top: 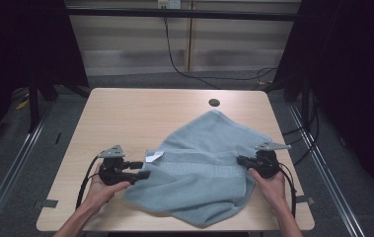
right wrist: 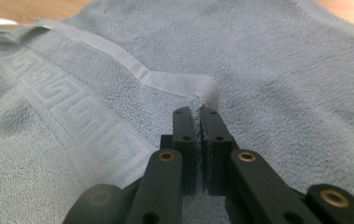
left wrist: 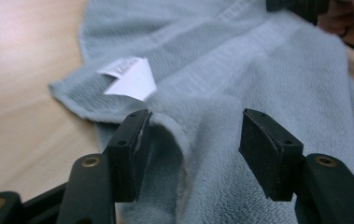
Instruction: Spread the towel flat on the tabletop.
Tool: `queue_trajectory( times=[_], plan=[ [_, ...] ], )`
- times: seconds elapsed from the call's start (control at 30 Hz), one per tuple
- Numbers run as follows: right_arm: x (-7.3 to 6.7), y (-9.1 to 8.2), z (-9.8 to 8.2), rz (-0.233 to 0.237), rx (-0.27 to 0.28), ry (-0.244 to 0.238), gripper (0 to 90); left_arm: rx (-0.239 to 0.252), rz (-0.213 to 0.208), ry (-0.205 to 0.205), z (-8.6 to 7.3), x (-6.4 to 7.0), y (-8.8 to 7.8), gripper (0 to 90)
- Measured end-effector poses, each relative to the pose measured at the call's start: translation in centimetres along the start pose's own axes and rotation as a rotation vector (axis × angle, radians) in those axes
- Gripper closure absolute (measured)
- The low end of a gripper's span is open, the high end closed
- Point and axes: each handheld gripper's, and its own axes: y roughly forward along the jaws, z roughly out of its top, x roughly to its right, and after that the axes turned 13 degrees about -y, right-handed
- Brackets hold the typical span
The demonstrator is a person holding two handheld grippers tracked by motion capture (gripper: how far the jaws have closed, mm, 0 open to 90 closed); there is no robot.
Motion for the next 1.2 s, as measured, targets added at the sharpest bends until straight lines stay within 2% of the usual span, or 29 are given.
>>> queue_trajectory(
  times=[0.03,0.07,0.1,0.13,0.17,0.2,0.23,0.33,0.37,0.4,0.43,0.5,0.53,0.57,0.6,0.63,0.67,0.73,0.77,0.8,0.87,0.9,0.93,1.0,1.03,1.1,1.17,1.2],
  plan=[
    [-0.1,0.0,0.0,-0.001,-0.005,0.002,86.4,-0.014,0.022,0.009,-0.3,0.0,0.3,46.1],
    [-0.1,0.0,-0.1,0.002,-0.006,0.002,86.4,-0.033,0.062,0.032,-0.5,0.1,0.4,62.9],
    [-0.1,0.0,-0.1,0.006,-0.005,-0.001,86.4,-0.050,0.069,0.034,-0.8,-0.1,0.6,73.9],
    [-0.1,0.0,-0.1,0.006,-0.005,-0.001,86.4,-0.050,0.069,0.034,-0.8,-0.1,0.6,81.2],
    [-0.2,0.0,-0.2,0.008,-0.009,0.003,86.4,-0.086,0.064,0.039,-1.7,-0.2,0.5,85.3],
    [-0.2,0.0,-0.2,0.008,-0.009,0.003,86.4,-0.086,0.064,0.039,-1.7,-0.2,0.5,85.7],
    [-0.4,0.0,-0.3,0.020,-0.015,0.002,86.4,-0.111,0.036,0.029,-2.7,0.1,-0.1,85.9],
    [-0.8,0.0,-0.5,0.035,-0.022,-0.004,86.4,-0.122,0.013,0.023,-3.6,0.7,-1.0,86.1],
    [-1.4,0.2,-0.8,0.060,-0.038,-0.010,86.4,-0.122,-0.009,0.008,-4.2,1.1,-1.6,85.7],
    [-1.6,0.3,-0.8,0.066,-0.043,-0.013,86.4,-0.129,-0.023,0.004,-4.6,1.3,-2.0,84.0],
    [-1.9,0.4,-0.8,0.072,-0.052,-0.019,86.3,-0.131,-0.012,0.024,-5.3,1.8,-2.7,77.4],
    [-2.3,0.4,-0.8,0.078,-0.055,-0.033,86.3,-0.117,-0.022,0.012,-5.3,1.7,-3.0,66.3],
    [-2.4,0.4,-0.7,0.077,-0.052,-0.038,86.3,-0.059,-0.025,-0.016,-4.5,1.1,-3.6,61.3],
    [-2.4,0.4,-0.7,0.077,-0.052,-0.038,86.3,-0.059,-0.025,-0.016,-4.5,1.1,-3.6,57.0],
    [-2.4,0.4,-0.6,0.077,-0.048,-0.033,86.3,-0.020,-0.002,-0.062,-3.7,0.6,-3.8,57.0],
    [-2.4,0.3,-0.5,0.077,-0.042,-0.028,86.2,0.004,0.019,-0.083,-3.2,0.3,-3.9,50.4],
    [-2.2,0.4,-0.4,0.079,-0.034,-0.033,86.2,0.030,0.046,-0.074,-2.0,-0.4,-3.7,50.3],
    [-2.1,0.6,-0.5,0.080,-0.035,-0.032,86.1,0.048,0.080,-0.067,-1.0,-1.4,-2.8,50.0],
    [-2.0,0.6,-0.5,0.078,-0.039,-0.027,86.0,0.039,0.088,-0.084,-0.5,-1.9,-2.3,49.2],
    [-2.0,0.6,-0.5,0.078,-0.039,-0.027,86.0,0.039,0.088,-0.084,-0.5,-1.9,-2.3,48.3],
    [-2.0,0.7,-0.5,0.080,-0.033,-0.032,85.9,0.029,0.102,-0.069,0.1,-2.8,-1.0,45.8],
    [-2.0,0.7,-0.5,0.080,-0.033,-0.032,85.9,0.015,0.102,-0.075,0.2,-3.0,-0.6,45.8],
    [-2.0,0.7,-0.5,0.082,-0.031,-0.030,85.8,-0.003,0.105,-0.084,0.3,-3.4,0.0,41.4],
    [-1.9,0.8,-0.5,0.081,-0.035,-0.031,85.5,-0.033,0.130,-0.063,0.1,-3.6,0.7,39.5],
    [-1.9,0.8,-0.6,0.081,-0.038,-0.029,85.5,-0.041,0.124,-0.063,0.0,-3.6,0.9,37.6],
    [-1.8,1.0,-0.7,0.080,-0.044,-0.026,85.4,-0.036,0.135,-0.047,-0.1,-3.3,1.1,37.1],
    [-1.8,1.1,-0.7,0.080,-0.049,-0.020,85.4,-0.036,0.137,-0.043,-0.2,-3.2,1.1,38.8],
    [-1.8,1.2,-0.7,0.080,-0.051,-0.021,85.5,-0.041,0.142,-0.013,-0.3,-2.8,1.3,42.9]
  ],
)
